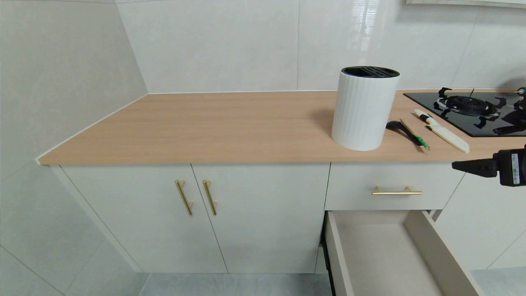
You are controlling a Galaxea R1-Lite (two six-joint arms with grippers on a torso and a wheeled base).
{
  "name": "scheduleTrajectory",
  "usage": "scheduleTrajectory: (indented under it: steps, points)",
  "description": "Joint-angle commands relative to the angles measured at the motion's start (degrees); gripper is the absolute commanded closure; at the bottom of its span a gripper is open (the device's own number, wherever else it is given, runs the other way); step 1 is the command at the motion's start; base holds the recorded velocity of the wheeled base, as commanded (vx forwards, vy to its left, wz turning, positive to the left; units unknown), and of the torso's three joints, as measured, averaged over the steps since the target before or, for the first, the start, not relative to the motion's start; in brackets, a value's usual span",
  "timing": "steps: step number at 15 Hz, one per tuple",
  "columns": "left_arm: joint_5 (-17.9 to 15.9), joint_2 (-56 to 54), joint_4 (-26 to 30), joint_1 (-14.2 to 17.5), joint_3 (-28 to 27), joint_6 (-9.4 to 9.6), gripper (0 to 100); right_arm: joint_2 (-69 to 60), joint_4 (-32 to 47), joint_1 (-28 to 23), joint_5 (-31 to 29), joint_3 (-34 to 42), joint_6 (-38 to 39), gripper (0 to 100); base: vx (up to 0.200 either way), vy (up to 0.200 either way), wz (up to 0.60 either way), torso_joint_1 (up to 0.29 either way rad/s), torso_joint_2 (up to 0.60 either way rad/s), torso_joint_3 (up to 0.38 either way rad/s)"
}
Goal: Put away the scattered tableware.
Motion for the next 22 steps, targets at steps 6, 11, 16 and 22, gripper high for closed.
scheduleTrajectory:
  steps: [6, 11, 16, 22]
  points:
    - [0.0, 0.1, 0.0, 0.0, 0.0, 0.02, 0, 25.7, 18.6, 1.0, -9.6, -35.0, 11.5, 0, 0.0, 0.0, 0.0, 0.005, -0.01, -0.008]
    - [0.0, 0.1, 0.0, 0.0, 0.0, 0.02, 0, 35.7, 17.9, 2.9, -14.3, -39.9, 14.9, 0, 0.0, 0.0, 0.0, 0.0, 0.0, 0.0]
    - [0.0, 0.1, 0.0, 0.0, 0.0, 0.02, 0, 39.7, 13.2, 1.2, -14.8, -40.9, 15.5, 0, 0.0, 0.0, 0.0, 0.0, 0.0, 0.0]
    - [0.0, 0.1, 0.0, 0.0, 0.0, 0.02, 0, 39.8, 13.1, 0.0, -14.7, -41.1, 15.3, 0, 0.0, 0.0, 0.0, 0.0, 0.0, 0.0]
